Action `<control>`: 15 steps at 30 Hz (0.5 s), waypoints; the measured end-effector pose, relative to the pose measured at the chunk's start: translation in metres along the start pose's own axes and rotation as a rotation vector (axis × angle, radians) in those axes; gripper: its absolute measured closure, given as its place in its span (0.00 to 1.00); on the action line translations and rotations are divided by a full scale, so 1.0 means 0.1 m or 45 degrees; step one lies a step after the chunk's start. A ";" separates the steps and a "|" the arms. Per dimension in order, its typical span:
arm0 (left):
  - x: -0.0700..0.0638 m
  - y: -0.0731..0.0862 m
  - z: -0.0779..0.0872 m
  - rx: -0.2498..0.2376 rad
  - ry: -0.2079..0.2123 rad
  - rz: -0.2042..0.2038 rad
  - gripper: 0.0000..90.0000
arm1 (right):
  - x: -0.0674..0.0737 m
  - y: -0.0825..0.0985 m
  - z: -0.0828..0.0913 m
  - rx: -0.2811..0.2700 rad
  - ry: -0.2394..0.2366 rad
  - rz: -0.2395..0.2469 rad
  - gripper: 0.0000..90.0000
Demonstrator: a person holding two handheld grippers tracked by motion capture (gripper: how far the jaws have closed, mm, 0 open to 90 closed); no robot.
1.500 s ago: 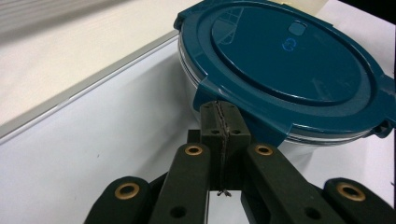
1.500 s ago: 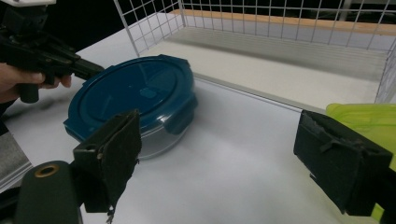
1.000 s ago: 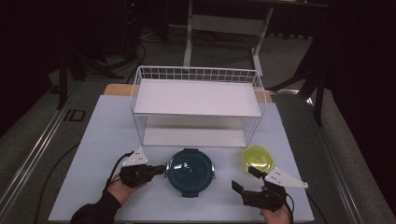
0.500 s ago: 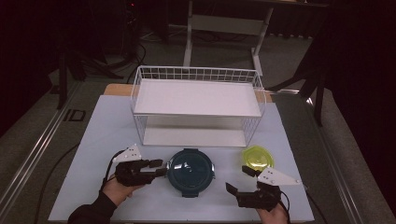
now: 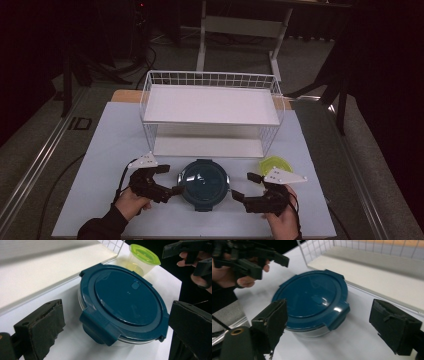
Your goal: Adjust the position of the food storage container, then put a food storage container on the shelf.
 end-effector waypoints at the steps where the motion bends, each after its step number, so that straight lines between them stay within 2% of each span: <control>1: 0.01 -0.01 0.00 -0.001 -0.021 0.017 0.01 | -0.03 -0.02 -0.06 0.064 0.010 -0.012 0.15; 3: 0.05 -0.02 -0.01 -0.007 0.000 0.080 0.01 | -0.06 -0.04 -0.11 0.083 0.030 -0.049 0.14; 5: 0.06 -0.04 -0.03 0.014 -0.009 0.120 0.01 | -0.08 -0.06 -0.17 0.100 0.000 -0.118 0.12; 7: 0.06 -0.06 -0.06 0.091 -0.009 0.157 0.01 | -0.11 -0.09 -0.25 0.147 -0.007 -0.202 0.12; 8: 0.06 -0.07 -0.07 0.111 -0.012 0.181 0.01 | -0.12 -0.09 -0.28 0.168 -0.033 -0.231 0.11; 11: 0.09 -0.06 -0.09 0.120 0.034 0.259 0.01 | -0.17 -0.08 -0.36 0.211 -0.102 -0.333 0.11; 12: 0.11 -0.06 -0.10 0.128 0.021 0.280 0.01 | -0.19 -0.07 -0.38 0.224 -0.115 -0.373 0.11; 15: 0.18 -0.02 -0.11 0.136 0.032 0.388 0.06 | -0.24 -0.03 -0.43 0.256 -0.197 -0.507 0.18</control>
Point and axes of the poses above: each handheld gripper's, and its own axes: z roughly backward along the jaws, y roughly out of its underside, x roughly to its left, the point moved 1 cm from there along -z, roughly forward along the jaws, and after that the axes turned 13 degrees about z, right-handed, at the moved point
